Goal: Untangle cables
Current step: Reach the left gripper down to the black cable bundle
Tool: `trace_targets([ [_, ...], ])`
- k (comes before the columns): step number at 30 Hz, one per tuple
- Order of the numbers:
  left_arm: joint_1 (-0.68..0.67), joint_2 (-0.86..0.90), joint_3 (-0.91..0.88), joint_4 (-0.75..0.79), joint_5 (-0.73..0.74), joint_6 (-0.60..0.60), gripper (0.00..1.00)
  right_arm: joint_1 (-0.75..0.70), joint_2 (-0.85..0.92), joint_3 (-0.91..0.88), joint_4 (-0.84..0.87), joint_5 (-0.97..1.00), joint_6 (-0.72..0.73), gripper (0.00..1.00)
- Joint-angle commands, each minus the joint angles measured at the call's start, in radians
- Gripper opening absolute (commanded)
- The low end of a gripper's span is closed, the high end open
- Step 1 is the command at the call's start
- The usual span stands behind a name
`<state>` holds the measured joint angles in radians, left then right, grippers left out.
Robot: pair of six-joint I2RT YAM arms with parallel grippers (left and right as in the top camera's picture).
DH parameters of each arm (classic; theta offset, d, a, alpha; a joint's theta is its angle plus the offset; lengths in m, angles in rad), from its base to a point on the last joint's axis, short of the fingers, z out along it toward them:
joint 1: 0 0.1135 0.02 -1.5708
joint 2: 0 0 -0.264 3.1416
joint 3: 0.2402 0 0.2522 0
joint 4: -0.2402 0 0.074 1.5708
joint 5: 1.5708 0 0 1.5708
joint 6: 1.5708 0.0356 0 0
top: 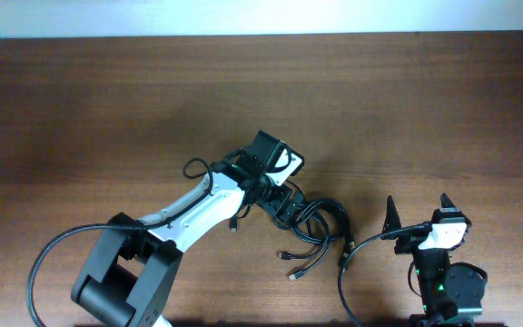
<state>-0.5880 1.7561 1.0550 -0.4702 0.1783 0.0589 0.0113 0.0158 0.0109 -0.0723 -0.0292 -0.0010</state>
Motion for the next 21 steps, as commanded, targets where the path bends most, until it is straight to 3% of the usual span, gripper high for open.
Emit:
trace_targets([
  [1,-0.006,0.017,0.015,-0.011,-0.008,-0.010,0.99,0.008,-0.008,-0.005,-0.004,0.008,0.001,0.99],
  [12,-0.071,0.097,0.015,-0.016,-0.074,-0.010,0.99,0.008,-0.008,-0.005,-0.004,0.008,0.001,0.99],
  [14,-0.073,0.097,0.015,-0.016,-0.075,-0.010,0.93,0.008,-0.008,-0.005,-0.004,0.008,0.001,0.99],
  [21,-0.073,0.097,0.015,0.052,-0.101,-0.042,0.85,0.008,-0.008,-0.005,-0.004,0.008,0.001,0.99],
])
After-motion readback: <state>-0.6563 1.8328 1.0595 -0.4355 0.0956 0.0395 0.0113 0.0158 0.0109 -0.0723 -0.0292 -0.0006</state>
